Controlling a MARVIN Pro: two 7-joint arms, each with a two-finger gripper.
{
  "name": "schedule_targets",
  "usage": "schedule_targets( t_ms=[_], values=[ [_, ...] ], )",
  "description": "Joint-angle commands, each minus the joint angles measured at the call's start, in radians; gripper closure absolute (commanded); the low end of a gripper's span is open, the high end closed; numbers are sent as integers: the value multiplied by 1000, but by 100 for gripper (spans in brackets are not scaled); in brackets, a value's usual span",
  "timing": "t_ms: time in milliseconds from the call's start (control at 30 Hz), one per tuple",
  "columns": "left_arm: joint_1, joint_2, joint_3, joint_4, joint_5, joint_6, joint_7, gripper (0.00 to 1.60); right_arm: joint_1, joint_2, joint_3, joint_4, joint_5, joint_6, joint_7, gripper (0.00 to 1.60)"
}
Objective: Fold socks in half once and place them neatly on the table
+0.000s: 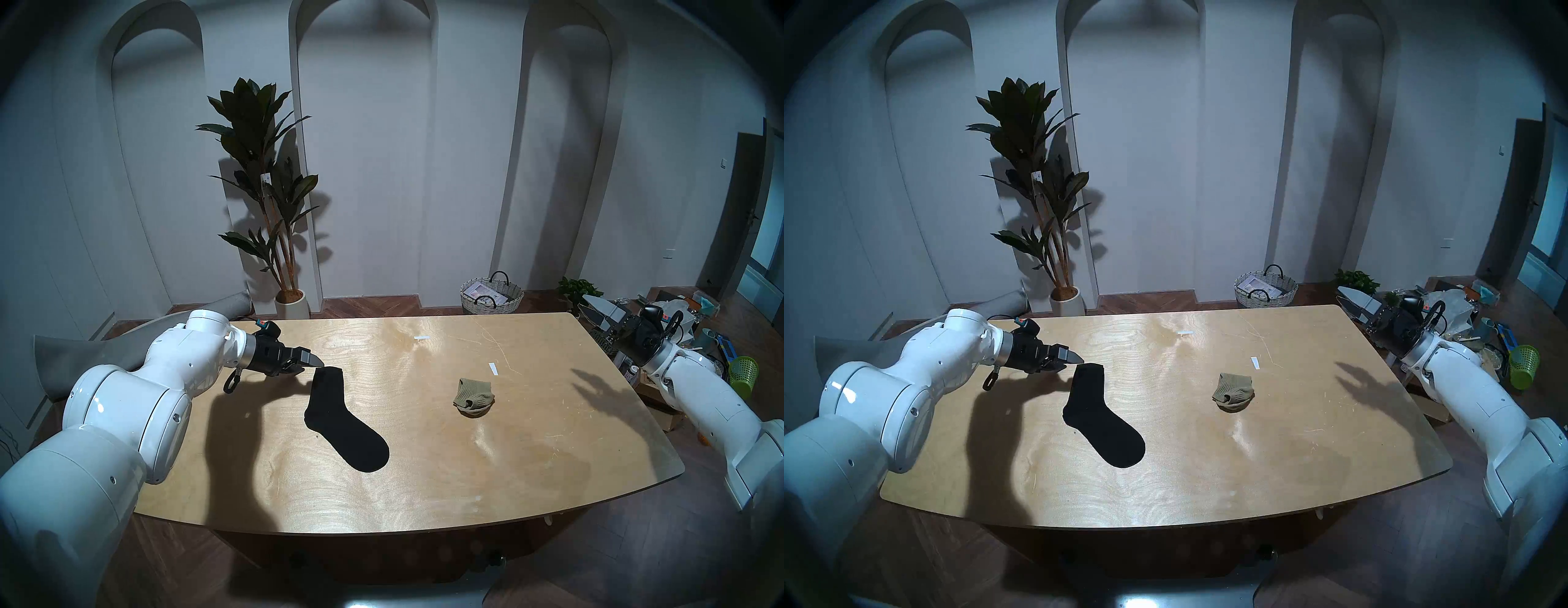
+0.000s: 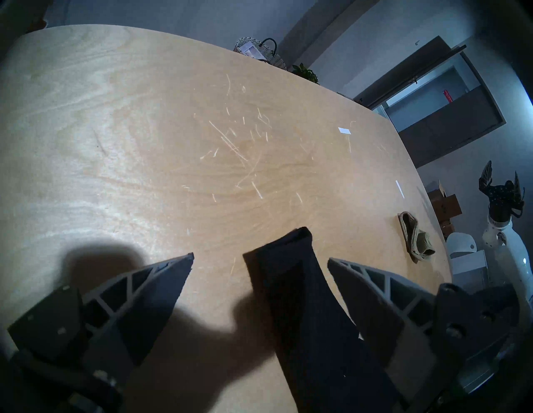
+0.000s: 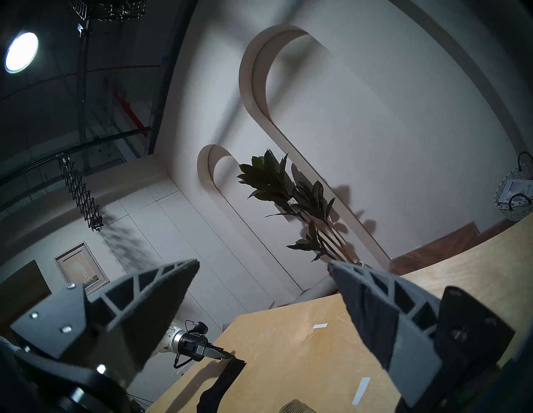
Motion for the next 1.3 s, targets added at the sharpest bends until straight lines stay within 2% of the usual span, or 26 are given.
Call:
schedule_targets(
  t_ms=[0,367,867,900,1067,1100,1133,1233,1267],
  values=[
    [-42,-38,20,18,14,-2,-23,0,-14,19,27,-22,32,0,-5,0],
    [-55,-66,43,57,35,-15,-39,0,-24,26,43,-8,45,16,-7,0],
    [-54,-89,54,96,45,-27,-52,0,30,-6,24,92,17,55,39,0],
    [-54,-90,52,98,42,-27,-51,13,34,-8,23,99,14,57,43,0],
    [-51,-97,44,106,36,-29,-43,31,56,-12,15,135,-5,67,68,0],
    [-50,-98,44,107,36,-30,-42,58,60,-13,15,142,-9,69,72,0],
    [-49,-100,43,108,36,-31,-41,78,63,-13,15,148,-12,71,76,0],
    [-46,-103,40,111,35,-30,-38,118,76,-17,14,171,-26,76,91,0],
    [-45,-104,37,113,32,-30,-36,122,80,-18,13,178,-29,78,96,0]
  ],
)
